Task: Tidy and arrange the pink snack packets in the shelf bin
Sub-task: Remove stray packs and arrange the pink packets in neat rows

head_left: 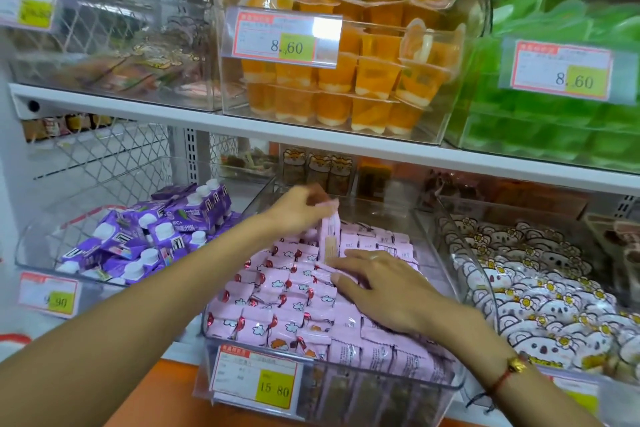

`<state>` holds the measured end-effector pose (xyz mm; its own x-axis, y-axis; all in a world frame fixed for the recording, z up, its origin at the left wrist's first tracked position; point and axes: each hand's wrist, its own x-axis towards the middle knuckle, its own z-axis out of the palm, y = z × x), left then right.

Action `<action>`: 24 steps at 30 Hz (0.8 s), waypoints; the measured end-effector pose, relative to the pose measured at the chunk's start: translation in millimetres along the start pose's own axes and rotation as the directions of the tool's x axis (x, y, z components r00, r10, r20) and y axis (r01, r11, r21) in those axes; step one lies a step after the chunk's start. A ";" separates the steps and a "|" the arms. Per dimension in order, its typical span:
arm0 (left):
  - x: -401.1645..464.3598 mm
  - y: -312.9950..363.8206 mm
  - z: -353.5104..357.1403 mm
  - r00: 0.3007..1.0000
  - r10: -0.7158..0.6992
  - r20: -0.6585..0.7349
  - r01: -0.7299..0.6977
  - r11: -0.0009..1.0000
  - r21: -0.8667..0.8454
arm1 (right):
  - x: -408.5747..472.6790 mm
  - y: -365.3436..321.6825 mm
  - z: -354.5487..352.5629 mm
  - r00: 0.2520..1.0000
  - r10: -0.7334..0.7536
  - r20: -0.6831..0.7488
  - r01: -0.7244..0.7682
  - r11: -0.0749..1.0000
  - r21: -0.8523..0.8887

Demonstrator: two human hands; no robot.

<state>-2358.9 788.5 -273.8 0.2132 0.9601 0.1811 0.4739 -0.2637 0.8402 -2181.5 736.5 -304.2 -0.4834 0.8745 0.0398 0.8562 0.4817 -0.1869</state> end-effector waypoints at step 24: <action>-70.0 28.7 -1.1 0.942 -0.292 -0.167 0.063 0.639 -0.767 | -8.0 -21.2 -31.3 0.901 0.288 -0.324 0.138 0.517 0.845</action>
<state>-2361.2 713.8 -261.8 -0.0804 0.9967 0.0101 -0.3389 -0.0369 0.9401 -2190.0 721.1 -269.8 -0.1297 0.9451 0.3000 0.2219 0.3225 -0.9202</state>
